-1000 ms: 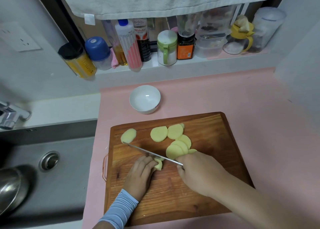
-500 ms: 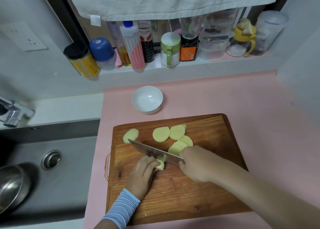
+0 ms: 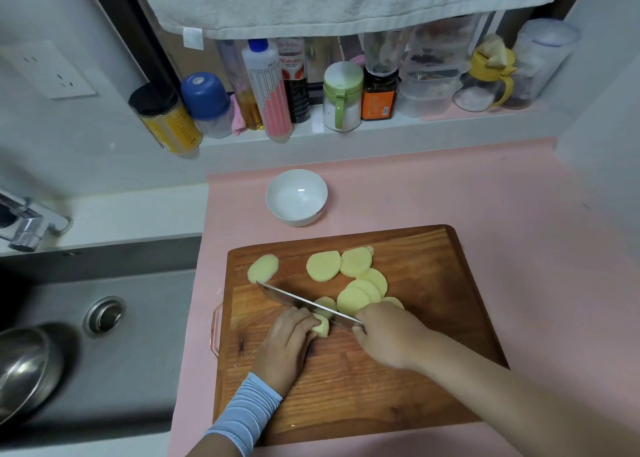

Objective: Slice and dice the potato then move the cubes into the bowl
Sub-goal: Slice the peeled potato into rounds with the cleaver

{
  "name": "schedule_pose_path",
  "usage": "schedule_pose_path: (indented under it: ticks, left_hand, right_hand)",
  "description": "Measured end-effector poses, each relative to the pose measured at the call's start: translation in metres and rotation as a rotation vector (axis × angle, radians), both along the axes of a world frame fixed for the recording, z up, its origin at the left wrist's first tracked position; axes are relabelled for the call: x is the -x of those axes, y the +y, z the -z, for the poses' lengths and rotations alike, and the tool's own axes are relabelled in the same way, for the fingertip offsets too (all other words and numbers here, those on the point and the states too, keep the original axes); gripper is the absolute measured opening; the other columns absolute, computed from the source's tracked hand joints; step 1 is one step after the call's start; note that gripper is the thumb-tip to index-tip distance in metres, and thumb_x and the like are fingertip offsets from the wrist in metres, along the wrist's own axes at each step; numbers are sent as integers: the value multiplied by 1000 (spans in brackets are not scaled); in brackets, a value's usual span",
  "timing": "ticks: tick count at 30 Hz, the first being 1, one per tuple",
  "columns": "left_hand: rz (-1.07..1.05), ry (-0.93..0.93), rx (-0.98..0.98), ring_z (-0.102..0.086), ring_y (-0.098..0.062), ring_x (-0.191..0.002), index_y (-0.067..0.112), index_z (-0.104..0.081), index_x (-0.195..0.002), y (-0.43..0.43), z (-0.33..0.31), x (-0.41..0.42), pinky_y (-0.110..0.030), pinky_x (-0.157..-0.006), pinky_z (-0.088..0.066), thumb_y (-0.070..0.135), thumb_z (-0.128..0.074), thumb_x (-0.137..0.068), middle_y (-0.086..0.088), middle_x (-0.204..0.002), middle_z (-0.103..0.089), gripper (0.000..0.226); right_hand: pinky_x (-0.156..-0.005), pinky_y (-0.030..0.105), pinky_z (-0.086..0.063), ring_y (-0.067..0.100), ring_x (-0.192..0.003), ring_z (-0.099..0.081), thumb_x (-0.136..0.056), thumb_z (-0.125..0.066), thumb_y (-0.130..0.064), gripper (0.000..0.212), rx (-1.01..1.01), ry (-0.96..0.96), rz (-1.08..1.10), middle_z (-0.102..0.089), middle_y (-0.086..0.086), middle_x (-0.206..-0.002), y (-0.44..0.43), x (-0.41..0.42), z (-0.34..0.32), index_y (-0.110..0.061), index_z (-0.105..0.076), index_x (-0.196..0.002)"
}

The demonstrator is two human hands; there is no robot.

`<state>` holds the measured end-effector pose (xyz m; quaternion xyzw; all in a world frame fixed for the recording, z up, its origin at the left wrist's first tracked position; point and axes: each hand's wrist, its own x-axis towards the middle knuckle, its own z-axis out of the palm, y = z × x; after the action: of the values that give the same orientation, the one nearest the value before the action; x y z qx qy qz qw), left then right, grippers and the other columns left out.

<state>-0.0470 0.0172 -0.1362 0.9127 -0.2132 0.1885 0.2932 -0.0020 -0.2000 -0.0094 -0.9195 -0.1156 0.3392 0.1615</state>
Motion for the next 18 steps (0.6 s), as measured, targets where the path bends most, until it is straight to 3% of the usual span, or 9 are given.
schedule_pose_path:
  ticks: [3,11,14,18]
  left_hand:
    - [4,-24,-19,-55,-21,-109,16,-56,-116,0,0,0,-30,-102,-43,21,-58,-95,-1,-120,-54,22]
    - [-43,-67,-117,-52,-24,-108,15,-55,-120,-3,1,11,-34,-97,-44,11,-56,-91,-2,-120,-52,29]
    - [-61,-42,-122,-51,-24,-111,16,-54,-123,-2,3,10,-35,-99,-44,9,-57,-89,-1,-124,-52,35]
    - [-43,-23,-87,-50,-24,-114,16,-54,-124,-2,1,10,-33,-103,-41,9,-53,-92,0,-126,-51,33]
  right_hand:
    - [-52,30,-34,21,-70,-55,-102,-45,-30,29,-22,-57,15,-53,-3,-70,-1,8,5,-16,-58,-80]
    - [-64,35,-48,21,-74,-61,-102,-46,-36,30,-55,-59,32,-62,-2,-76,-5,10,-4,-19,-60,-82]
    - [-66,38,-50,20,-74,-60,-101,-45,-38,33,-60,-94,11,-59,-3,-74,-6,9,-18,-24,-50,-72]
    - [-55,32,-41,15,-66,-57,-103,-45,-37,33,-61,-154,-52,-58,-2,-69,-7,8,-34,-21,-54,-75]
